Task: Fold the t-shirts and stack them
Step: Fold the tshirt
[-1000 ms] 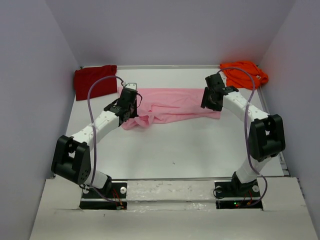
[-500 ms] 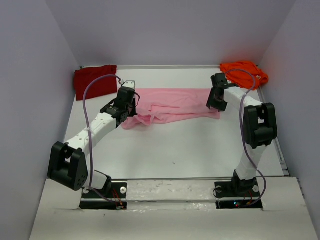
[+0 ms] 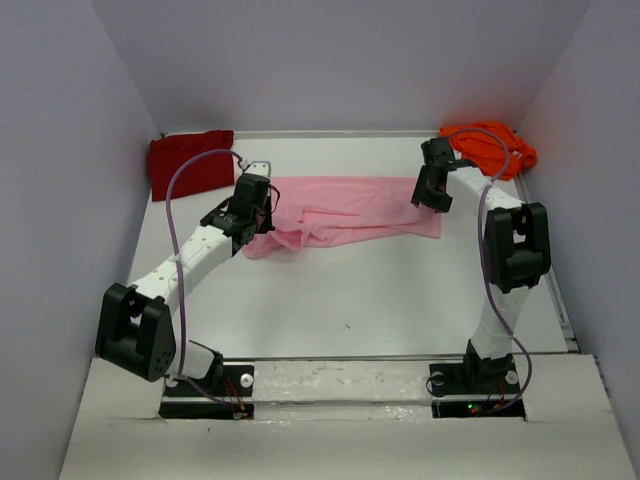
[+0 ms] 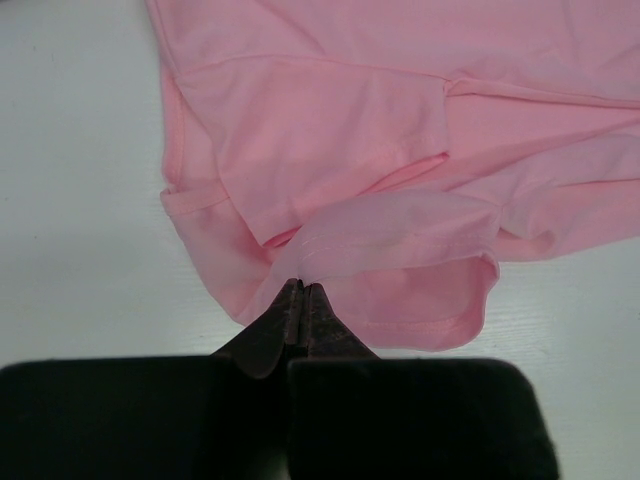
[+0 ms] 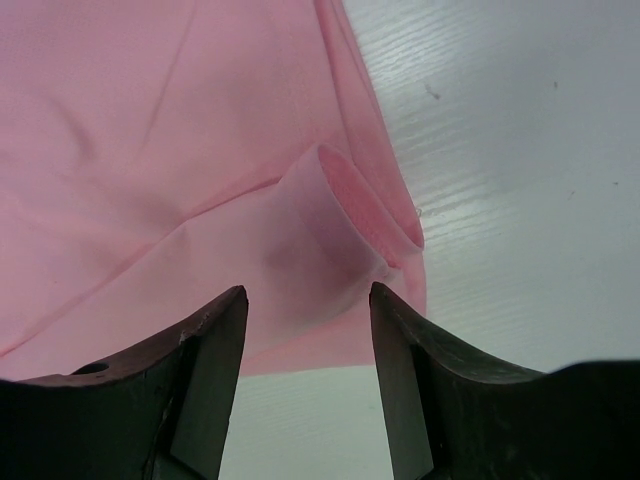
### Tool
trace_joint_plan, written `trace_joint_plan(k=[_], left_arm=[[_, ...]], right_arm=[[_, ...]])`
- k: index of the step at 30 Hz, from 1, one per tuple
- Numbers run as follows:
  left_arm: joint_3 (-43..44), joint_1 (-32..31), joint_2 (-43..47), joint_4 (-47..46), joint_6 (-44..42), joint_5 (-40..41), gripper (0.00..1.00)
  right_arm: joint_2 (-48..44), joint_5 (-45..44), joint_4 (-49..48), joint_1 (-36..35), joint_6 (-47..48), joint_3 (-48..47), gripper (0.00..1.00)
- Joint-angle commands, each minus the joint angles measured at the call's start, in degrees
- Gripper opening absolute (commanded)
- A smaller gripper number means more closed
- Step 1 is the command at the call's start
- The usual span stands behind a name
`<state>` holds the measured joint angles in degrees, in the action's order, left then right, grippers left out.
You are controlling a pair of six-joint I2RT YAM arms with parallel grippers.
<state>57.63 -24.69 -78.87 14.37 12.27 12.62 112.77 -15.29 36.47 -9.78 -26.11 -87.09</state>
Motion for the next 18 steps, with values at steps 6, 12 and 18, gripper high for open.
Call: trace_joint_plan(k=[6,12,18], left_arm=[[-0.32,-0.19,1.97,-1.19,-0.85,-0.41,0.0],[-0.41,-0.27,2.23,-1.36,-0.93,-1.02,0.0],[-0.41,-0.27,2.32,-1.45,-0.85,-1.64,0.0]], right_arm=[[-4.31,-0.71,-3.85,0.29,3.69,1.3,0.58],[-6.51,0.25,-7.63,4.32,5.37,4.38,0.58],[-5.37,1.75,-8.87,5.38,7.04,3.6,0.58]])
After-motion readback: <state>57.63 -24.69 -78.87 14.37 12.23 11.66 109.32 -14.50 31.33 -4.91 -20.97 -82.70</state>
